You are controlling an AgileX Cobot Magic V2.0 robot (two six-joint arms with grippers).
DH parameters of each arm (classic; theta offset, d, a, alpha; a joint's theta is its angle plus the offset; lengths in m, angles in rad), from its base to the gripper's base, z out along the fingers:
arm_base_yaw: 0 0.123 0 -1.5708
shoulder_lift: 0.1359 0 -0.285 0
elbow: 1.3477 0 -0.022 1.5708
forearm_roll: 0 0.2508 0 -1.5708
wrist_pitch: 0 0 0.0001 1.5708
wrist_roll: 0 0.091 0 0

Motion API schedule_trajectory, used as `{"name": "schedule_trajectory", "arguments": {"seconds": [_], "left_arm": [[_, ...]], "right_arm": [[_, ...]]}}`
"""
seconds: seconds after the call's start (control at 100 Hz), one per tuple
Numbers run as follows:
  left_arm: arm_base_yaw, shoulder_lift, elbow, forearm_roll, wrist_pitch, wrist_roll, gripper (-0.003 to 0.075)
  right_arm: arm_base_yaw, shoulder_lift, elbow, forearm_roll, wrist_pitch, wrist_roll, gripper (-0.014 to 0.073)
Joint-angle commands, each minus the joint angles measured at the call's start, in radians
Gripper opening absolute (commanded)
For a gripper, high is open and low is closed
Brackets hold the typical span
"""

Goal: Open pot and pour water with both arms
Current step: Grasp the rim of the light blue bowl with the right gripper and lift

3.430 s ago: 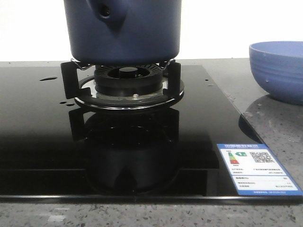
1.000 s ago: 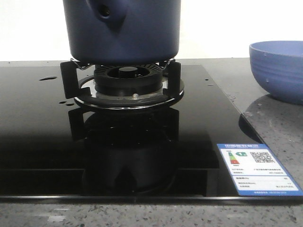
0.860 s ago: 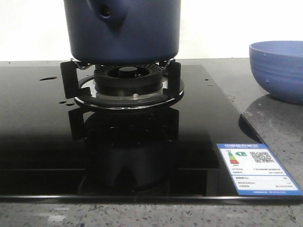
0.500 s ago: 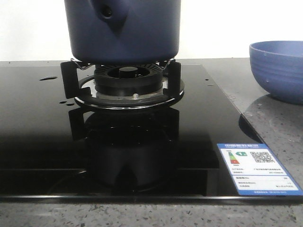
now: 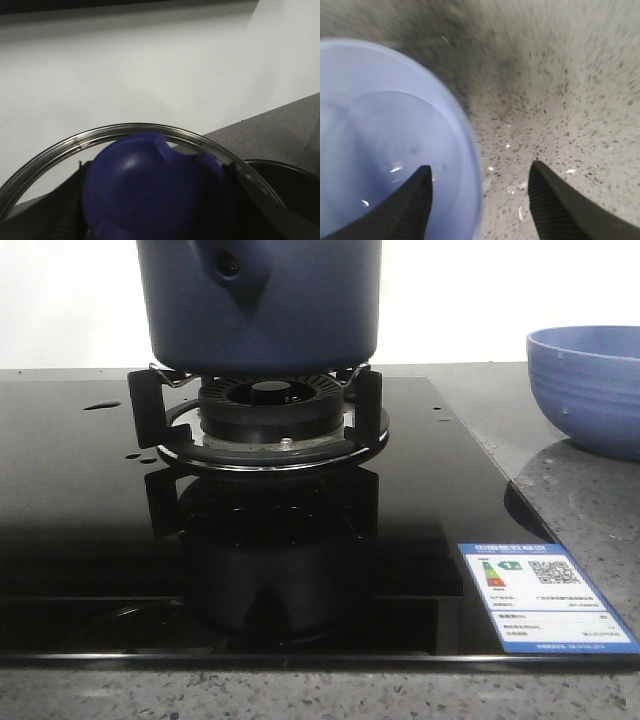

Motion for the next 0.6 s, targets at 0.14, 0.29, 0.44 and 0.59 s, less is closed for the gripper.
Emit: {"name": "schedule_trajectory", "arguments": {"seconds": [0.14, 0.29, 0.44, 0.59], "left_arm": [[0.001, -0.038, -0.038, -0.047, -0.041, -0.003, 0.0388], [0.001, -0.038, -0.038, -0.047, -0.041, -0.003, 0.0388], [0.001, -0.038, -0.038, -0.047, -0.041, -0.003, 0.0388], [0.001, -0.038, -0.038, -0.047, -0.041, -0.003, 0.0388]], "right_arm": [[-0.006, 0.052, -0.037, 0.039, -0.010, 0.002, 0.0269], [-0.006, 0.052, -0.047, 0.043, -0.009, 0.002, 0.0010], [-0.006, 0.052, -0.082, 0.050, 0.015, 0.002, -0.0072], [-0.006, 0.052, -0.153, 0.088, 0.081, 0.002, -0.0072]]}}
